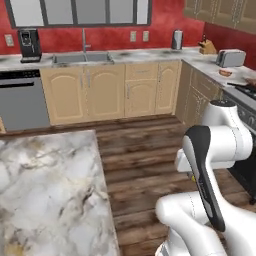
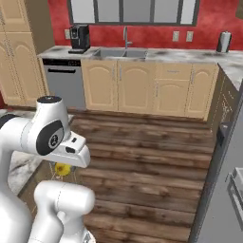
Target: Place the cold items (lemon and mango) from the fridge in one tupperware on the dining counter. Place the warm items (kebab skewer and hot dog) in the stove area in another tupperware.
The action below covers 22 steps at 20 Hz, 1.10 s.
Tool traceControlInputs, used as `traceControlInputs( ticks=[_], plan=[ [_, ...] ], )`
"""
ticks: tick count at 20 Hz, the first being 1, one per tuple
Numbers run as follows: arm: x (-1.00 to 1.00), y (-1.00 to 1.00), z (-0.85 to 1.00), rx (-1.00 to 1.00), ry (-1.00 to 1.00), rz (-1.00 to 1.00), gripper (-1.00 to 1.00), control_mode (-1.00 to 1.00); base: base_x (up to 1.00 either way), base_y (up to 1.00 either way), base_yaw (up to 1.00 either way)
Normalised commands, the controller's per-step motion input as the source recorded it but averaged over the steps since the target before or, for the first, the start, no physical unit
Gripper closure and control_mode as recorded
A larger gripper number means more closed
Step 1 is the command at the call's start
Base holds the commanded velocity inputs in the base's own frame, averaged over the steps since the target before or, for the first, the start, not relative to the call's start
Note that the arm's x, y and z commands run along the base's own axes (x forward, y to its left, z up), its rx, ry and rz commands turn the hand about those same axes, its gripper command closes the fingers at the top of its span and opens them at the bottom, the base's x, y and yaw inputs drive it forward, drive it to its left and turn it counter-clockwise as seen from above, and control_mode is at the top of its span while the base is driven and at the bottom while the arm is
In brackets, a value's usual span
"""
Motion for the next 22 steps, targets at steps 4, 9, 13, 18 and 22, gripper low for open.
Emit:
traceControlInputs(
  ticks=[4, 9, 13, 18, 22],
  plan=[
    [0.00, 0.00, 0.00, 0.00, 0.00, 0.00, 1.00, 1.00, 1.00, 0.03, 0.00],
    [0.00, 0.00, 0.00, 0.00, 0.00, 0.00, 1.00, 1.00, 1.00, 0.00, 0.02],
    [0.00, 0.00, 0.00, 0.00, 0.00, 0.00, 1.00, 1.00, 1.00, 0.00, 0.04],
    [0.00, 0.00, 0.00, 0.00, 0.00, 0.00, 1.00, 1.00, 1.00, -0.02, 0.07],
    [0.00, 0.00, 0.00, 0.00, 0.00, 0.00, 1.00, 1.00, 1.00, -0.05, 0.13]
  ],
)
